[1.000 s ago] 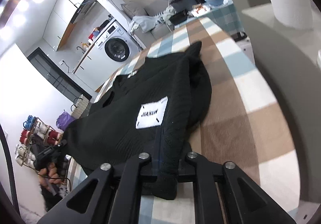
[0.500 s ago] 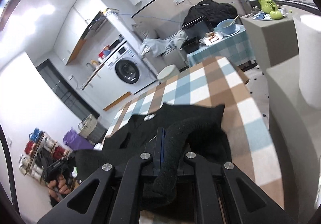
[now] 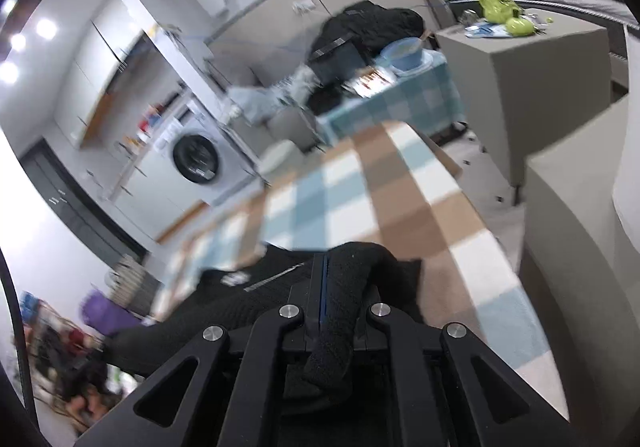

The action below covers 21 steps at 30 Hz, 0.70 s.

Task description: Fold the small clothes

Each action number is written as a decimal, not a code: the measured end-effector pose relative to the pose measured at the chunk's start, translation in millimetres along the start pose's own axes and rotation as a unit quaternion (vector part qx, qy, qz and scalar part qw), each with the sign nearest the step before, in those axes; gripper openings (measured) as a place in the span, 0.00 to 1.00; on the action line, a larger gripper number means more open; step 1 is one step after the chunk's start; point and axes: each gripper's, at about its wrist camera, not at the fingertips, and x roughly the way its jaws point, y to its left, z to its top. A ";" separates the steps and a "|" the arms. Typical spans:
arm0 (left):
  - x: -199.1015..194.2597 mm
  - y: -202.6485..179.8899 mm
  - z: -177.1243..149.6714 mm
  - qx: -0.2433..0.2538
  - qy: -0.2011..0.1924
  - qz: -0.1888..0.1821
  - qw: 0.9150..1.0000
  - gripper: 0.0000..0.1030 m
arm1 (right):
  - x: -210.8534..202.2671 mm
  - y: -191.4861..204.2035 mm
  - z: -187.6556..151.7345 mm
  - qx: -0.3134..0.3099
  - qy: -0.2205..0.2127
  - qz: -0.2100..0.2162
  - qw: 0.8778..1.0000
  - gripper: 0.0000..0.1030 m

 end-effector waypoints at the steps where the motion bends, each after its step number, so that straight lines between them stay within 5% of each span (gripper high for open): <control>1: 6.9 1.0 -4.0 0.000 0.007 0.002 1.000 0.04 | 9.2 -7.7 -4.4 0.010 0.019 -0.012 1.000 0.06; 5: 21.5 4.7 -25.7 -0.002 0.043 0.004 0.999 0.11 | 20.5 -24.4 -23.1 0.003 0.067 -0.042 0.997 0.14; 7: 21.3 6.1 -39.6 0.003 0.057 0.005 0.998 0.33 | 10.2 -30.3 -34.7 -0.006 0.068 -0.020 0.997 0.24; 8: 19.2 7.2 -47.0 0.004 0.064 0.006 0.998 0.39 | 6.5 -32.6 -39.0 -0.007 0.069 -0.014 0.997 0.36; 10: 11.6 6.5 -63.0 0.014 0.069 0.012 0.997 0.49 | -11.5 -41.3 -52.6 -0.003 0.071 0.001 0.997 0.41; 21: -7.8 -17.5 -117.9 0.075 0.093 0.042 0.992 0.50 | -42.2 -31.5 -117.2 -0.030 0.128 0.010 0.991 0.41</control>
